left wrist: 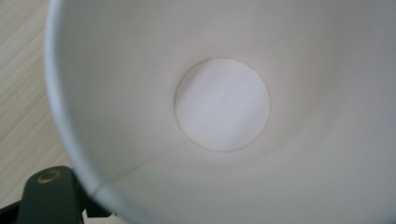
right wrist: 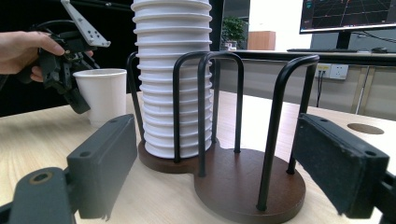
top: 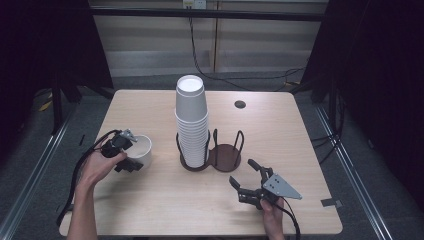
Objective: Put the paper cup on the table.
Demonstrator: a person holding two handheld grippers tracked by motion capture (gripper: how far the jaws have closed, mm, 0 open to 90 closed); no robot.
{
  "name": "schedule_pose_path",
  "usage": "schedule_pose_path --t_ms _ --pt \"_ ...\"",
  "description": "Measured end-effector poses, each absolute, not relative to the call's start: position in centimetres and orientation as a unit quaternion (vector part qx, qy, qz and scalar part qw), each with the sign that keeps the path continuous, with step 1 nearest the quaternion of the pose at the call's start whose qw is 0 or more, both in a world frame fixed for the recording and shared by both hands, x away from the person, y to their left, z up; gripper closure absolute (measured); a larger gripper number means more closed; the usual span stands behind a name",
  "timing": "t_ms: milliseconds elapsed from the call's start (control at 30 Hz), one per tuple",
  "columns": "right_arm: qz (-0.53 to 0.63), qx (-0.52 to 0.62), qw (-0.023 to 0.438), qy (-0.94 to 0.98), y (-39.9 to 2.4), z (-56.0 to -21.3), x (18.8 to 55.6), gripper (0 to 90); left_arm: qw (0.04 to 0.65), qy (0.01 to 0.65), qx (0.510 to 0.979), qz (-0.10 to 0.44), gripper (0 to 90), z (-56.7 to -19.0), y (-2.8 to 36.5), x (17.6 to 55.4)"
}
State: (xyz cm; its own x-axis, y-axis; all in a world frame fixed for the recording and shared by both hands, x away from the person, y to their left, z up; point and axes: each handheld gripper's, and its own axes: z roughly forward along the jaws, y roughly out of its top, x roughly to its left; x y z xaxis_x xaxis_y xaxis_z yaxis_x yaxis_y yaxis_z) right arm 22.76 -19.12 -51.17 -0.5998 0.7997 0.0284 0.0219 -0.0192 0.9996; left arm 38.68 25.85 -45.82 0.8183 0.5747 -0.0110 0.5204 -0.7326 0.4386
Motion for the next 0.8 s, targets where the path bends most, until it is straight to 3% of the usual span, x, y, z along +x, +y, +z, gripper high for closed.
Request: schedule_pose_path --t_ms 567,800 --pt "0.635 0.327 0.306 0.63 -19.1 -51.2 22.7 13.2 0.352 0.32 0.87 0.128 15.8 -43.6 29.6 34.8" --pt "0.635 0.326 0.306 0.63 -19.1 -51.2 22.7 13.2 0.424 0.337 0.824 0.169 15.7 -42.7 30.3 32.4"
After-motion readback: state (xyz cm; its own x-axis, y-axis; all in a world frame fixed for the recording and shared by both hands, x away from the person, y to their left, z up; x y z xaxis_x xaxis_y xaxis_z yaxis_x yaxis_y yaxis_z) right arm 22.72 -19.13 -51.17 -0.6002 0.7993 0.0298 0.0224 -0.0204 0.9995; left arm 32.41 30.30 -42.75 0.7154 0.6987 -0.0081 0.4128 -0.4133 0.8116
